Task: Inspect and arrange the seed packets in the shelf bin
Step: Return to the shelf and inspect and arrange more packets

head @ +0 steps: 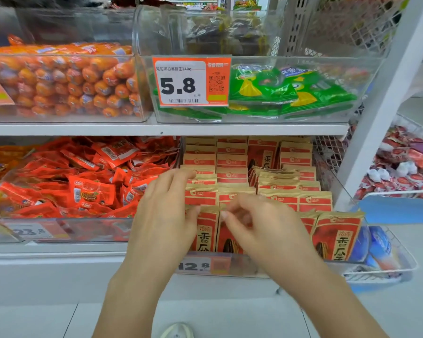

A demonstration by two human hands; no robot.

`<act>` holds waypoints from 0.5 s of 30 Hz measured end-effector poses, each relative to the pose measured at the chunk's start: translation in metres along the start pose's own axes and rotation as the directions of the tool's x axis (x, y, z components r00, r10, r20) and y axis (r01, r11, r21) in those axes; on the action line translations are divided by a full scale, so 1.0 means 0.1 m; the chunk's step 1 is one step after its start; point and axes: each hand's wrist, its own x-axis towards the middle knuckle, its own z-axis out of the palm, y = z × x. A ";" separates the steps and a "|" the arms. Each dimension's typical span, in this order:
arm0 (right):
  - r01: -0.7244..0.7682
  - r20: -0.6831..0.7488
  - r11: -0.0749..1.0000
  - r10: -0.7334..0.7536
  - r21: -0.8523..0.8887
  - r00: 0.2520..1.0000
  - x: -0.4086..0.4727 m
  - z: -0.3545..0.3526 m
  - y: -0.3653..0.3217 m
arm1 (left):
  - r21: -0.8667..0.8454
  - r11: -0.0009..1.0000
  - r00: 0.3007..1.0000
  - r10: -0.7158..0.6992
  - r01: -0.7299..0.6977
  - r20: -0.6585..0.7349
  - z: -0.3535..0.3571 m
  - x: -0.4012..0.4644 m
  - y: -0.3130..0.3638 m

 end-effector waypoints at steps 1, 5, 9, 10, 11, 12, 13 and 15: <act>-0.002 0.057 1.000 0.004 -0.029 0.998 -0.06 -0.06 0.09 | -0.047 0.998 0.999 0.038 -0.040 -0.036 -0.05 -0.02 0.05; -0.066 0.277 0.986 0.106 -0.151 0.955 -0.24 -0.15 0.51 | -0.064 0.992 0.981 0.118 -0.109 0.151 -0.04 -0.22 0.08; -0.104 0.469 0.941 0.254 -0.322 0.846 -0.37 -0.09 0.83 | 0.030 0.993 0.899 0.093 -0.117 0.427 0.17 -0.45 0.00; -0.120 0.483 0.942 0.267 -0.313 0.834 -0.38 -0.07 0.88 | 0.036 0.991 0.897 0.099 -0.126 0.430 0.21 -0.46 0.01; -0.131 0.487 0.946 0.267 -0.296 0.831 -0.37 -0.05 0.91 | 0.038 0.990 0.899 0.109 -0.137 0.424 0.25 -0.46 0.03; -0.134 0.493 0.950 0.263 -0.282 0.829 -0.37 -0.03 0.92 | 0.048 0.988 0.901 0.115 -0.148 0.419 0.28 -0.45 0.07; -0.131 0.502 0.953 0.257 -0.274 0.826 -0.37 -0.01 0.93 | 0.068 0.985 0.902 0.115 -0.157 0.416 0.32 -0.44 0.10; -0.106 0.520 0.952 0.248 -0.287 0.818 -0.37 0.04 0.91 | 0.111 0.976 0.897 0.123 -0.186 0.425 0.39 -0.42 0.15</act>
